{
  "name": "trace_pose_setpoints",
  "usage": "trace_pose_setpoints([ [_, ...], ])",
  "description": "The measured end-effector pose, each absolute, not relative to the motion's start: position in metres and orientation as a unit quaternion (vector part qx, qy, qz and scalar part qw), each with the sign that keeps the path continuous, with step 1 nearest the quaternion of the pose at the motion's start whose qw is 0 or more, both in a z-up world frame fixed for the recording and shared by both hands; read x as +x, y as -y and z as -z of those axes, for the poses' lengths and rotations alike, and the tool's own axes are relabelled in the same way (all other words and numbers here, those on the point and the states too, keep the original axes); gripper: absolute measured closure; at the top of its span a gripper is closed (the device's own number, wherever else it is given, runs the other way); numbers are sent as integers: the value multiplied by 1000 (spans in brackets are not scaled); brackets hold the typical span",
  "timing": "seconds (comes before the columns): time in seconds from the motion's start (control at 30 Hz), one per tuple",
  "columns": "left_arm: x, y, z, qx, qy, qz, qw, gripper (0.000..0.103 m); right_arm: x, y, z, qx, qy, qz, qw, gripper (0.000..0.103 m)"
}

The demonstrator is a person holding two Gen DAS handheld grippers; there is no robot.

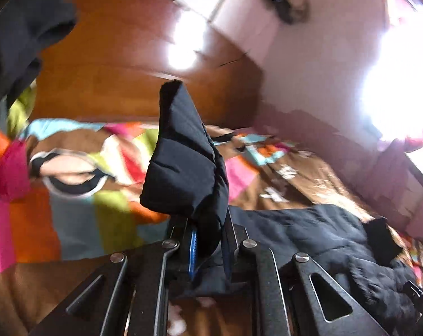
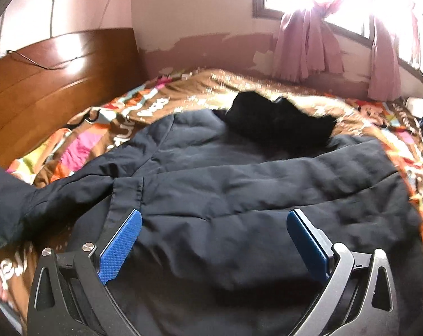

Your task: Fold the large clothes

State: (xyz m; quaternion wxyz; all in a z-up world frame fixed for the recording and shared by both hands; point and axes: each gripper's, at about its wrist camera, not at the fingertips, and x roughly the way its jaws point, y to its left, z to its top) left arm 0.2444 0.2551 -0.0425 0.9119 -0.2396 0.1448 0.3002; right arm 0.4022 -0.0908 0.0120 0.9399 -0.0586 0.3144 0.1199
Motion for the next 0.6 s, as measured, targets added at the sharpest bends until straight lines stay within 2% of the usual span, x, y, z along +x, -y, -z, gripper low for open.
trace_pose_setpoints([
  [0.33, 272, -140, -53, -120, -109, -164, 973, 91, 372, 153, -41, -62, -292, -135, 945, 1],
  [0.47, 290, -90, -71, -80, -123, -101, 984, 91, 369, 188, -48, -14, -293, -153, 944, 1],
  [0.6, 309, -42, -66, -45, -147, -46, 987, 91, 364, 221, -56, 53, -268, -183, 944, 1],
])
